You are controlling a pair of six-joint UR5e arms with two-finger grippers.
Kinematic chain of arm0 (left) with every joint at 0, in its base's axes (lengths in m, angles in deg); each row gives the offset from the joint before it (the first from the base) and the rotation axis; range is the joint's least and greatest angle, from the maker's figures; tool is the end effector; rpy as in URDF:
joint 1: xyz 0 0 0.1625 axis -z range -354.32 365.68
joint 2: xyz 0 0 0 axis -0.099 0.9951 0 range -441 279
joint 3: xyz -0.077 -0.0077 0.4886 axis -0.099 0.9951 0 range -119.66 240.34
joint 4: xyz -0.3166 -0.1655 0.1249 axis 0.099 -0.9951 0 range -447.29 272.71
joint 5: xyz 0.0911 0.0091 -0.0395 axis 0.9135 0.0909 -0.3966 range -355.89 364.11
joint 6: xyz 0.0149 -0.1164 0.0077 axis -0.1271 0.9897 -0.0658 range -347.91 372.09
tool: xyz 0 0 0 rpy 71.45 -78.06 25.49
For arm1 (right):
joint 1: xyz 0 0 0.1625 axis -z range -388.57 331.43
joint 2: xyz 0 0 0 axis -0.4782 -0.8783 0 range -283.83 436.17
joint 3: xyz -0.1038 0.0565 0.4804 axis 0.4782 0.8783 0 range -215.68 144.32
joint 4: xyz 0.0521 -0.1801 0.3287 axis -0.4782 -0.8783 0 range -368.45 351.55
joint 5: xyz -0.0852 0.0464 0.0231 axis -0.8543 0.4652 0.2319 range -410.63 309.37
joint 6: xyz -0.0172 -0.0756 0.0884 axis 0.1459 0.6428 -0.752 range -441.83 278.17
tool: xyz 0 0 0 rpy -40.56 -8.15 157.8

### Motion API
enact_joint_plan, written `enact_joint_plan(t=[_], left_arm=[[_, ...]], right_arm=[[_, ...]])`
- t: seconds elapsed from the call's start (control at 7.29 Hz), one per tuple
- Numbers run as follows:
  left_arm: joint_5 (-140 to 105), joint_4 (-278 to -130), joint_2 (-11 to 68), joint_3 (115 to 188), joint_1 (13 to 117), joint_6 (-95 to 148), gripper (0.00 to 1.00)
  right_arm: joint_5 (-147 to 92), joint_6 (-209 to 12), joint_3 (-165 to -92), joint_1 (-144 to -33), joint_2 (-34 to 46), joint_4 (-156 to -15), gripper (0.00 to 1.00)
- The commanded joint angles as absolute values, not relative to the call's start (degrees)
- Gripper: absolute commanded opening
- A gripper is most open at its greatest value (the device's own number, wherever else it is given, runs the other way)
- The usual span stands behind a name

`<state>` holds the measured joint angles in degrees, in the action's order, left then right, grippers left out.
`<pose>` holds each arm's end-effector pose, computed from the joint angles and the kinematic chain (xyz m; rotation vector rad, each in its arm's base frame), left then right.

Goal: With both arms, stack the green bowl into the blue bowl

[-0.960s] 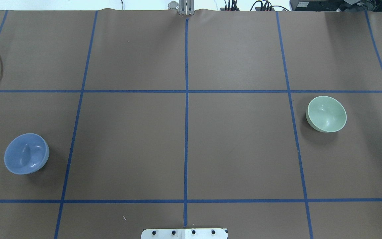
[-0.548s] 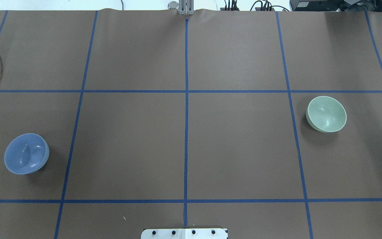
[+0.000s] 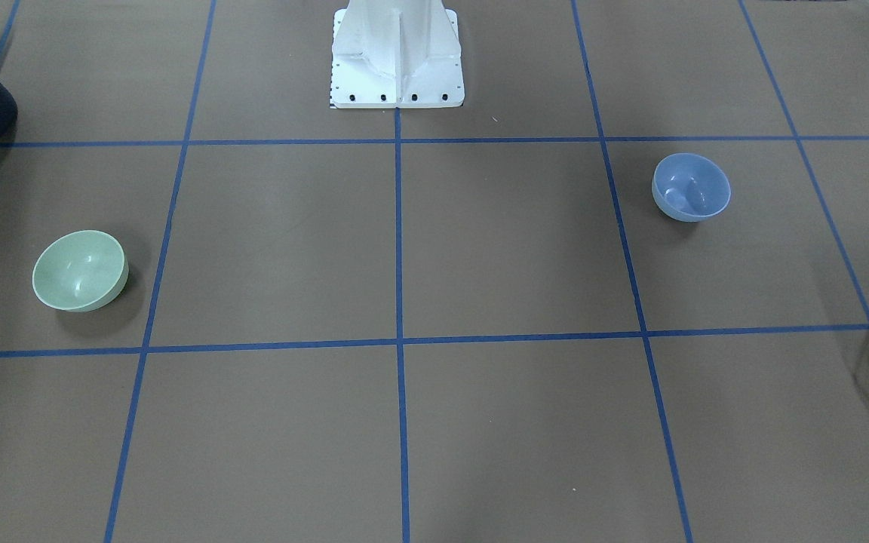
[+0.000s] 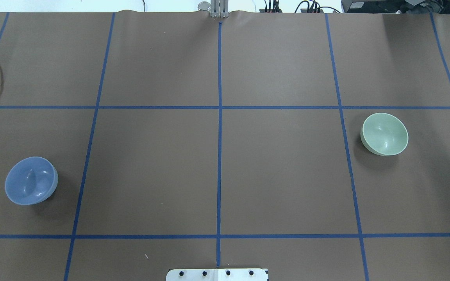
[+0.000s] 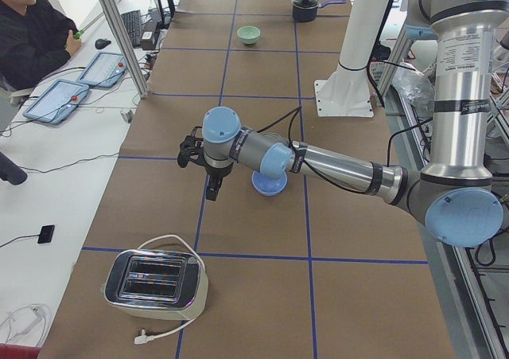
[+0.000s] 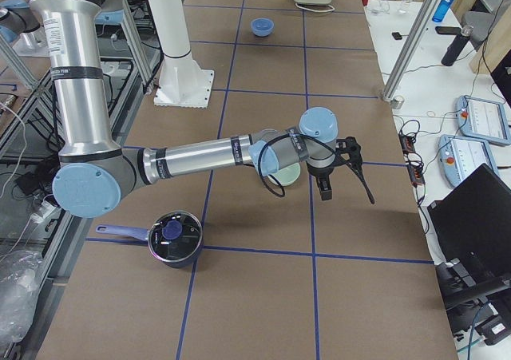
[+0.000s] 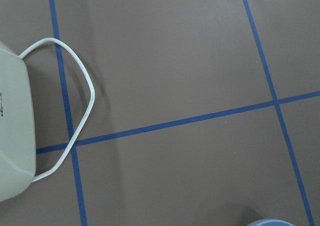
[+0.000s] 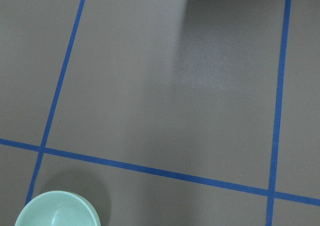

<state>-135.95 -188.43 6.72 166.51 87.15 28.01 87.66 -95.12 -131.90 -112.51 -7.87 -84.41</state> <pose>0.0235 -0.4479 0.5982 0.2168 0.9252 0.0716 -0.0098 -0.5234 0.6060 0.2843 -0.8868 -0.0757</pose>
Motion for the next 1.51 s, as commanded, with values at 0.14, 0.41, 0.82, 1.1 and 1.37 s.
enact_joint_plan(t=[0.14,0.41,0.82,1.1,1.37], left_arm=[[-131.6,-200.44,1.64,166.43,78.49,42.8,0.98],[-129.67,-205.13,1.0,166.43,72.6,50.1,0.98],[-127.02,-208.93,-0.31,166.25,67.22,53.92,0.98],[-124.75,-209.1,-0.31,166.08,62.66,56.28,0.98],[-121.58,-211.73,-0.49,165.81,58.43,59.63,0.98]], right_arm=[[84.73,-98.94,-132.8,-108.12,-5.67,-84.57,1.0],[83.58,-100.38,-132.63,-105.14,-5.04,-84.74,1.0],[83.32,-100.29,-132.54,-102.93,-6.26,-84.83,1.0],[81.49,-100.29,-132.8,-102.04,-7.84,-83.34,1.0],[81.64,-100.37,-132.37,-101.52,-7.5,-83.25,1.0]])
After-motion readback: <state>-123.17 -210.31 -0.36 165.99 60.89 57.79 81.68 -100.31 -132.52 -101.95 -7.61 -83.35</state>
